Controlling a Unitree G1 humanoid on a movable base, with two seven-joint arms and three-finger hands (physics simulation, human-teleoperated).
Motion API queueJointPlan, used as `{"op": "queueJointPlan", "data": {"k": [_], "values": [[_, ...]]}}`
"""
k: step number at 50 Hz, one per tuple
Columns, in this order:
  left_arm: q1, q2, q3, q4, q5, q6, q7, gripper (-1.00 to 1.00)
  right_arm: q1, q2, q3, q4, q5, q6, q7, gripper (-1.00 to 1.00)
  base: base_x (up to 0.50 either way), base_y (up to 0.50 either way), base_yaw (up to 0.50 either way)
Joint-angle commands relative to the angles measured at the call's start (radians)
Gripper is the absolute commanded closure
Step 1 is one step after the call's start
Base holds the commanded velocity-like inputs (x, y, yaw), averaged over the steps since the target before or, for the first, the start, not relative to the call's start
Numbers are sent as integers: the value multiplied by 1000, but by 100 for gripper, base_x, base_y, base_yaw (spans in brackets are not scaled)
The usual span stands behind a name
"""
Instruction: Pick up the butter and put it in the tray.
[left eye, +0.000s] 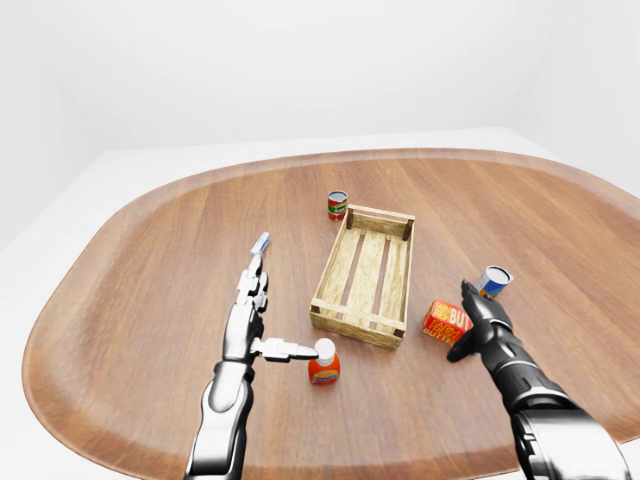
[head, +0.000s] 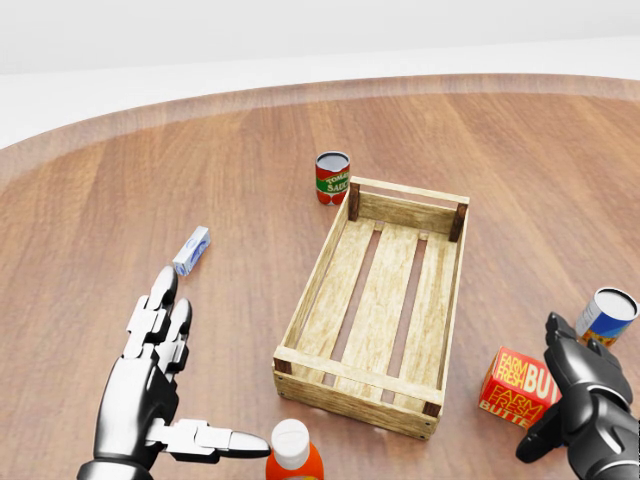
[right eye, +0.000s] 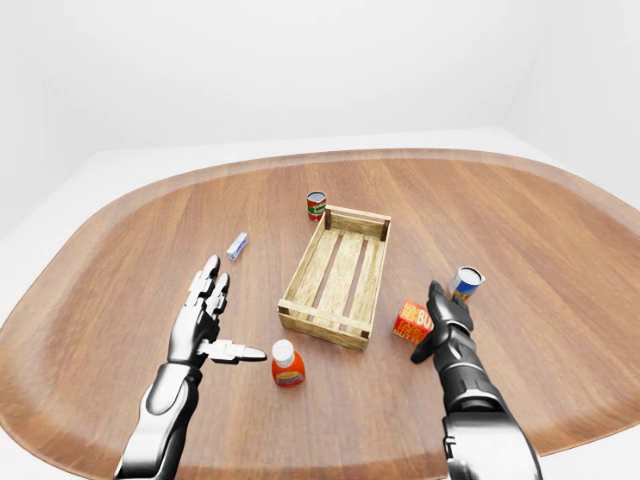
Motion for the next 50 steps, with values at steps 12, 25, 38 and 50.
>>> {"op": "queueJointPlan", "data": {"k": [12,25,38,50], "values": [[1,-1,-4,5,0,-1,-1,-100,-68,22,29,113,-8,0,-28,-100,0,0,0],[2,-1,-4,4,-1,-1,-2,-100,-78,63,24,165,7,-21,-113,-100,0,0,0],[6,-1,-6,-7,-3,2,-4,-100,-78,72,10,197,6,0,-113,-100,0,0,0],[12,-1,-12,-20,-6,8,-8,-100,-90,67,-3,197,0,0,-223,100,0,0,0]]}}
